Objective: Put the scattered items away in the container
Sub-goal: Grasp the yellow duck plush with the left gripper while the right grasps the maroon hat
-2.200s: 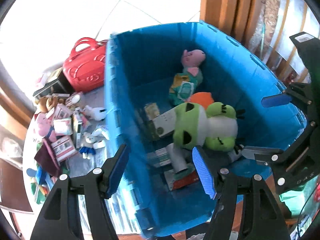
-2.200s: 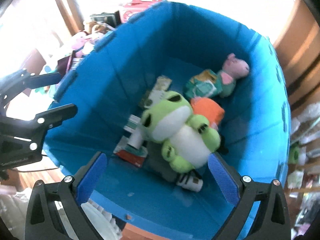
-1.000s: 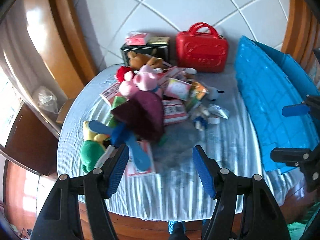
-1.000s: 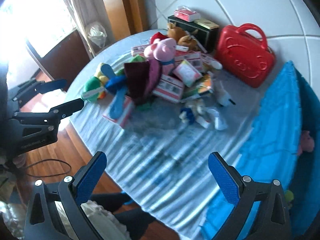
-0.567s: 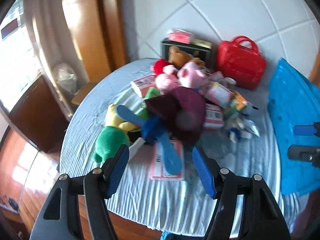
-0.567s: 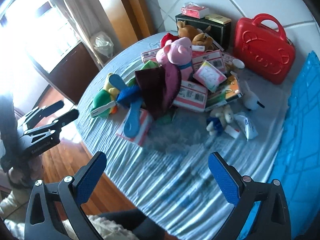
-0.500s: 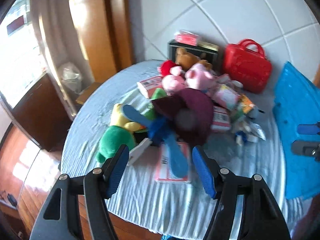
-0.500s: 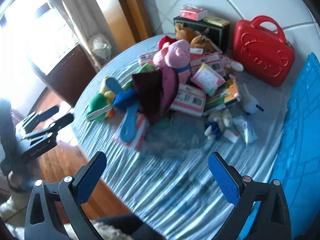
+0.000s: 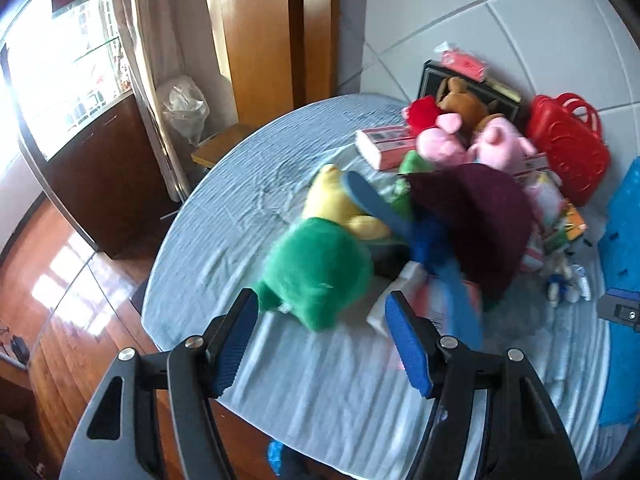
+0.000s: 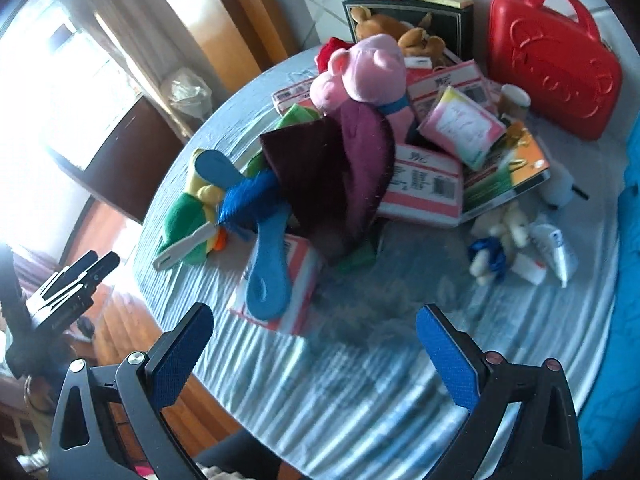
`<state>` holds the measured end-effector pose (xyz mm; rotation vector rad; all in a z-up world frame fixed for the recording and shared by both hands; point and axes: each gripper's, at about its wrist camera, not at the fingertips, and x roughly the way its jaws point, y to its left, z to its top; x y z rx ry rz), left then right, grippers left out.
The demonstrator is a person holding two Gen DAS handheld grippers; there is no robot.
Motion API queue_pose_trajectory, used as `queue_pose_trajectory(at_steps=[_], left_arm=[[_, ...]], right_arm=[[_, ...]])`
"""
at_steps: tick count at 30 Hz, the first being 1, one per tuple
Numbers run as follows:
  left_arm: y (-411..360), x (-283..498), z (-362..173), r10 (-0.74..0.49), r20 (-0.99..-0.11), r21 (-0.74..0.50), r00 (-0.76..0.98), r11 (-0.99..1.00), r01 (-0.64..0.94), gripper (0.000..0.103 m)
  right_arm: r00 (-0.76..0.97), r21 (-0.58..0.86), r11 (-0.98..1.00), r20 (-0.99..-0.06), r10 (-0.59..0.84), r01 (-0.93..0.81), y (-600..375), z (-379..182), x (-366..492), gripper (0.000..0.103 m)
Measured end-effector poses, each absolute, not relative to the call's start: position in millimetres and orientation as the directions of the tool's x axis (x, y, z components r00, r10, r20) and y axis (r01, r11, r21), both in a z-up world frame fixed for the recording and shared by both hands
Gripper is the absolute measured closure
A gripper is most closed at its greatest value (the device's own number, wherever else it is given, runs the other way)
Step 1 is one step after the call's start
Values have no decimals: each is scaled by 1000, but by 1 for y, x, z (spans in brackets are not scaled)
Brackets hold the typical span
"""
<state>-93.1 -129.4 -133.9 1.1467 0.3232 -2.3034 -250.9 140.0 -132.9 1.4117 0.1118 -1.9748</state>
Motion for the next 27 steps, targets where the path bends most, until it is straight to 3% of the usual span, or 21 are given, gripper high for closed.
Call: queue_pose_trajectory(at_steps=[10,24,25,27], left_arm=[[-213,-133,-155,-253,-840,55,-481,-920,388,38],[-226,-223,-220,-101,-908,-15,-406,-962,273,37],[-225,-228,-222,-98,-910,-17,-403,-962,272,35],[-224,-235,-226,-119,-912,5,-393,-960,278,17]], right_arm=[[-203,362,-853,-866,-457,376,75,-166,-248,0],[-240,290,-929,-908,-343,228,65,-191,-291,0],[-239,287,-931,-910,-339,226,66,-192,-294,0],[-229,279,-934,-916,-328,222,69,-199,-303,0]])
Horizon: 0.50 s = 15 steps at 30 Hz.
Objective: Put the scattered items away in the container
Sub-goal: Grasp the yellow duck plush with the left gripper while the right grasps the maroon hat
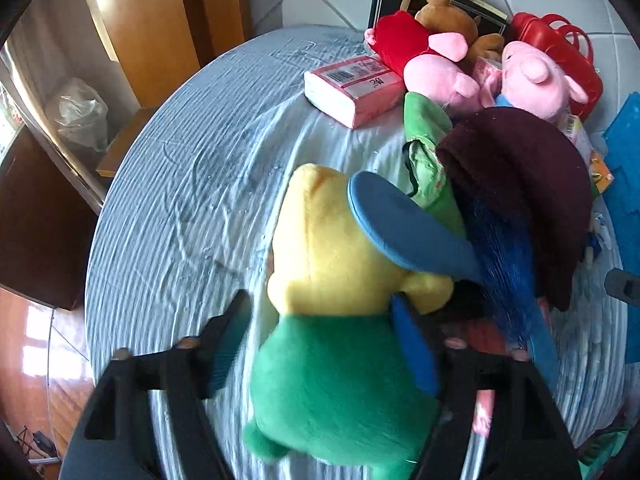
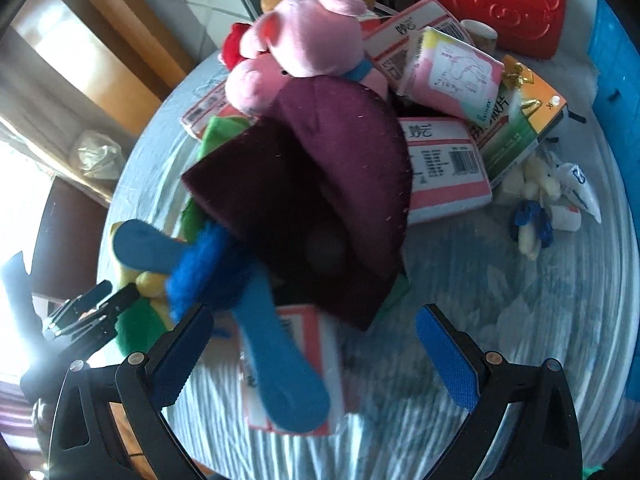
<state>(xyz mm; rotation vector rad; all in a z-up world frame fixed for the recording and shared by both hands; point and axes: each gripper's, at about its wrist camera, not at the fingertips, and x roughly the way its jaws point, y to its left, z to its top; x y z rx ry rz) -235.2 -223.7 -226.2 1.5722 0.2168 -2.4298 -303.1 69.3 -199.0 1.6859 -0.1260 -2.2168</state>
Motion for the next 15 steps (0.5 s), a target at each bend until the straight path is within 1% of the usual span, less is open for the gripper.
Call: queue_pose_trajectory(at_steps=[2,4,6,13,15], left_arm=[[-223,-241,-231,-121,-913,9,-390,-961,278,12],[-224,-246,-236,-96,-917,-17,-388,-960,278,10],[-226,-252,-241,-85,-921,-29,-379,-958,285,3],[-217,-261,-253,-60,-915,-52,-400,-963,263,2],[-212,-263,-255,-64,-912,-45,-404,-966,256,5]], right_arm=[[-222,279,-936,-919,-325,214,72,-205,-311,0],[-216,284,-937,-921,-325,203,76,-212,-320,0],[-210,290,-938,-921,-328,191,80,-219,-327,0],[-229,293,-940,-917,-328,173,89,-239,-346,0],[-251,298,-938,-908,-336,177,90,-243,-350,0]])
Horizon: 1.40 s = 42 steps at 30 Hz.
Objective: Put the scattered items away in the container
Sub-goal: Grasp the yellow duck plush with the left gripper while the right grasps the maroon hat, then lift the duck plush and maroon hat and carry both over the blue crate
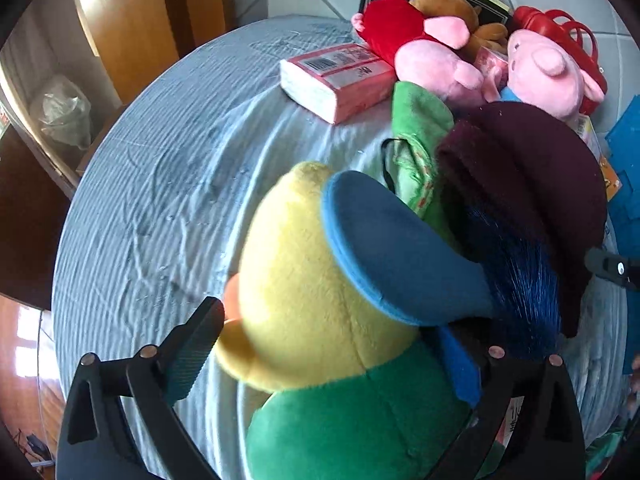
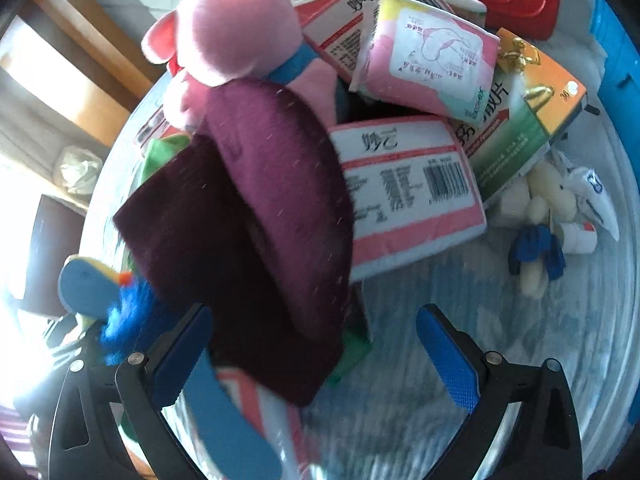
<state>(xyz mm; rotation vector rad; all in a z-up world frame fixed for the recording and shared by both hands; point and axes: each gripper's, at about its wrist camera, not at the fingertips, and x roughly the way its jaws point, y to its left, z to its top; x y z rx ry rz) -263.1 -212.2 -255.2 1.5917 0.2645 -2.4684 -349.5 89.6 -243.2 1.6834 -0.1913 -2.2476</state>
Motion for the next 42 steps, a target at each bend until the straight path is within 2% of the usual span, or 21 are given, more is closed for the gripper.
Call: queue_pose_trajectory(at_steps=[2,3,4,5,9,14,16,18,22,23,29,34,37,42], left_arm=[[-209,-265,-256,-75,-908,-36,-411,-966,255,8],[-207,-266,-256,-77,-908,-33,-413,-967,253,9],[-207,-266,-256,-80,-907,-29,-412,-967,253,9],[-206,-266,-256,-84,-908,-26,-412,-967,255,9],[-206,-268,-257,-91,-907,-22,-410,-965,261,9],[-205,-270,-258,-102,-906,-10,-411,-965,263,9],[-205,-269,-258,-105,-904,-8,-414,-965,263,10],[-203,-266,-255,-106,-899,-11,-424,-965,263,20],[-201,-258,-246,-118,-889,-7,-443,-963,270,31],[-201,-255,-243,-115,-887,-12,-448,-962,273,34],[-197,-225,-219,-161,-847,13,-506,-959,283,38],[-201,-201,-199,-218,-810,45,-545,-949,312,38],[-204,-189,-189,-257,-790,64,-557,-938,341,41],[-199,-173,-166,-303,-732,87,-610,-930,357,43]], right_arm=[[-266,307,-937,-901,-342,165,90,-247,-353,0],[-269,311,-937,-899,-344,158,90,-248,-355,5],[-268,317,-935,-898,-350,162,87,-251,-357,10],[-264,314,-935,-899,-349,164,86,-252,-357,21],[-226,302,-938,-915,-335,169,82,-265,-358,44],[-205,358,-922,-901,-382,147,87,-276,-359,44],[-217,342,-925,-903,-372,162,86,-272,-355,48],[-224,340,-921,-899,-378,189,84,-267,-348,66],[-243,331,-913,-890,-386,237,79,-254,-331,80],[-247,337,-909,-885,-395,247,78,-250,-326,88],[-245,397,-870,-848,-470,294,71,-237,-307,88],[-230,444,-871,-844,-485,210,72,-258,-327,85],[-250,430,-876,-843,-476,218,71,-254,-326,88],[-369,358,-883,-810,-456,305,68,-214,-300,91]])
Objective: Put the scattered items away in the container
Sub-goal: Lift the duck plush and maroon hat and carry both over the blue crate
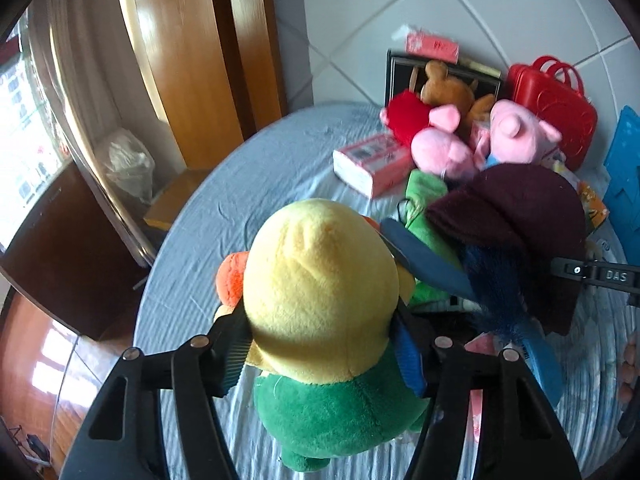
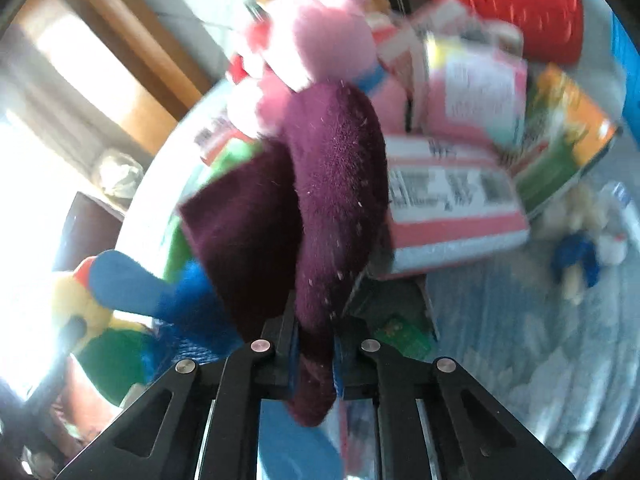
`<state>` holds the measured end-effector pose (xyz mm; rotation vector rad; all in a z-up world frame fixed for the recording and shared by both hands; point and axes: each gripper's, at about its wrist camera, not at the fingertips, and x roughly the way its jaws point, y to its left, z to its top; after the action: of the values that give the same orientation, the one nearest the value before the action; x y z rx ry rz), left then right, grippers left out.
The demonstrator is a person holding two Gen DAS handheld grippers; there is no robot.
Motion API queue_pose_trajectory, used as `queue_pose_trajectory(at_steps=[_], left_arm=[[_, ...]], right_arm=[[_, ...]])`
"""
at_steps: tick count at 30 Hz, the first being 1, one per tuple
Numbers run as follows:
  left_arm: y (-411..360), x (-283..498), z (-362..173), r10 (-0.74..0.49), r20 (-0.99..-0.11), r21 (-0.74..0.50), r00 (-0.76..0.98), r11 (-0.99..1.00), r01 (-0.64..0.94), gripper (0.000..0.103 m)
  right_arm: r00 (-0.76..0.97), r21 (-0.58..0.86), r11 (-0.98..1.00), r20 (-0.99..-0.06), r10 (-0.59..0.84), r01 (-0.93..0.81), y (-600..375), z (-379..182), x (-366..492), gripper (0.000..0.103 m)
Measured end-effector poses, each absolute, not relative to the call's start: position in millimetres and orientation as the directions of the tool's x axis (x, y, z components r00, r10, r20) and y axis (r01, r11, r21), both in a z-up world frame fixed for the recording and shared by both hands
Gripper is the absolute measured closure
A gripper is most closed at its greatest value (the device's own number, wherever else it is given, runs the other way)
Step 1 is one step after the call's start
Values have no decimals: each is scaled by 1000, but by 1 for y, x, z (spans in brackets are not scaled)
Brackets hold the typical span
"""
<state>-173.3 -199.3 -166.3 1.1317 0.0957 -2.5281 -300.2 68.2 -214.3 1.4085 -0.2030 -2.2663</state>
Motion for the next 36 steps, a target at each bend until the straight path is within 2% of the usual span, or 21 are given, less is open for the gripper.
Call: queue_pose_trajectory(at_steps=[11,18,25,36], left_arm=[[-168,-153,-90,-368,-529,100,-765,-922,374,43],[-141,-133,-47,-332,-428,73,-841,-940,334,43],[-112,-131,-31,-251,-411,65,-877,-967,246,43],[-66,-140,-43,-57,-459,21,-886,-998,53,43]], right_arm=[[-523,346,-846,-671,-525,406,87,-126,-257,91],[-604,353,-831,-572,-555,430,113,-73,-234,91],[-659,348,-832,-507,-555,432,133,-39,-209,91],[-732,311,-896,-521,-439,316,162,-23,-177,91]])
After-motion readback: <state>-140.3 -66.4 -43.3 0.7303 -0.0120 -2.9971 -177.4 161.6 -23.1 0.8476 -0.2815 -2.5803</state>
